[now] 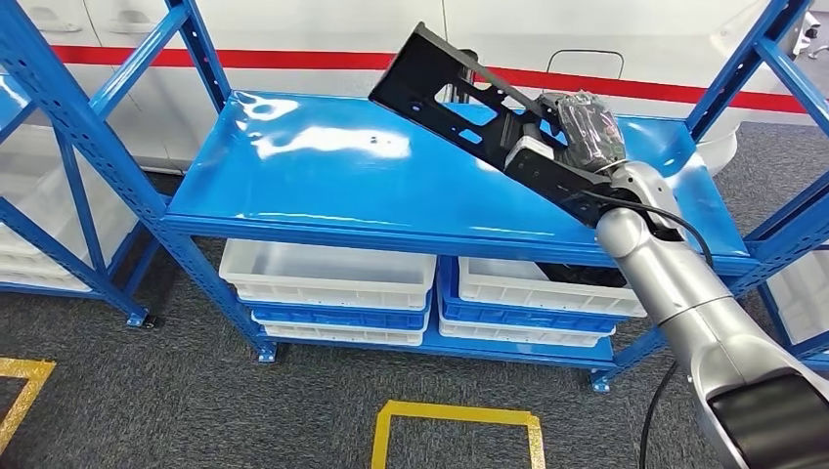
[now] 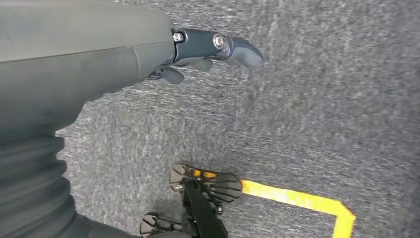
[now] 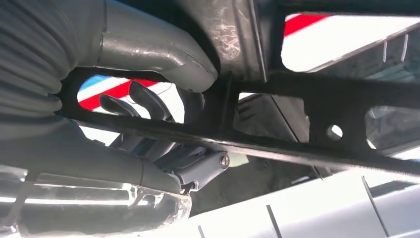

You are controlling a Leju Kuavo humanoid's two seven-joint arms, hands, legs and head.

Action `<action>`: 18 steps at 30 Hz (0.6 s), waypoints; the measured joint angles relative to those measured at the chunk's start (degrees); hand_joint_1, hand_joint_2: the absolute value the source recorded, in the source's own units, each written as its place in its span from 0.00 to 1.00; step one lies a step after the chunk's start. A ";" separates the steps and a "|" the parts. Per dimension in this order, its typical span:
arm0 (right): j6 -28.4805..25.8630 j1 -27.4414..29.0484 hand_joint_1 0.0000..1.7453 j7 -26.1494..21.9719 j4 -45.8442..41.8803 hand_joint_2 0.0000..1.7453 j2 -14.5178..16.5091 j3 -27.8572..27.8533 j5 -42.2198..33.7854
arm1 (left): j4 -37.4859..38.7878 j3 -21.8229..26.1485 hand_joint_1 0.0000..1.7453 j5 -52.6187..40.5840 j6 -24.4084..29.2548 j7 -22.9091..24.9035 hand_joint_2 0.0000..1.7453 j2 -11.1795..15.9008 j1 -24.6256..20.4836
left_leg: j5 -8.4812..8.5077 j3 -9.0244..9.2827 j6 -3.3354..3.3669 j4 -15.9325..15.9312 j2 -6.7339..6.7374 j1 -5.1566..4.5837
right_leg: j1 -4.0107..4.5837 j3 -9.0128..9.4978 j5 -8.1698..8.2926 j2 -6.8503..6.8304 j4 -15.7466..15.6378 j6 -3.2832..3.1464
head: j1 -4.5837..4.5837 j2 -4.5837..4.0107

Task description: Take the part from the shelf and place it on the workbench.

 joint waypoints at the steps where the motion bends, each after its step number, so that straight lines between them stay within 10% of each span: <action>1: -0.03 0.30 1.00 0.01 0.13 1.00 -0.03 -0.13 0.27 | 0.06 -0.02 0.00 -0.24 0.00 0.27 1.00 0.00 0.02 | 0.10 -0.03 -0.12 0.02 -0.13 0.01 | 0.03 -0.13 0.87 0.09 -0.22 0.49 | 0.03 0.00; 3: -0.07 0.60 1.00 0.01 0.33 1.00 -0.04 -0.34 0.65 | 0.12 -0.10 0.00 -0.70 0.02 0.73 1.00 0.00 0.01 | 0.31 -0.08 -0.50 0.07 -0.34 0.11 | -0.16 2.69 4.69 0.12 -7.18 1.59 | 0.05 0.00; 6: -0.41 0.68 1.00 0.01 0.48 1.00 -0.06 -0.58 1.10 | 0.13 -0.20 0.00 -1.29 0.28 1.14 1.00 0.06 -0.12 | 0.91 -0.64 -1.64 0.27 -0.73 0.06 | 0.25 6.28 8.27 0.57 -15.39 1.16 | 0.11 0.01; 10: -0.82 0.98 1.00 -0.08 0.62 1.00 0.08 -0.75 1.53 | 0.14 -0.26 0.00 -1.59 0.58 1.47 1.00 0.22 -0.02 | 0.74 -2.12 -3.17 1.16 -1.00 0.25 | -0.01 4.86 9.50 0.49 -15.56 -1.05 | -0.01 0.00; 15: -1.12 1.22 1.00 -0.27 0.92 1.00 0.45 -0.86 1.87 | 0.18 -0.38 0.00 -1.79 0.63 1.56 1.00 0.28 -0.05 | -8.88 -7.07 -4.66 15.67 0.10 0.94 | 0.17 1.99 11.76 -0.02 -15.60 -3.51 | -0.25 0.00; 18: -1.20 1.57 1.00 -0.37 1.09 1.00 0.56 -0.93 2.10 | 0.20 -0.46 0.00 -1.91 0.63 1.57 1.00 0.29 -0.09 | -6.24 -2.32 -4.47 11.36 0.27 1.01 | 0.31 0.41 13.09 -0.09 -15.54 -3.20 | -0.27 0.00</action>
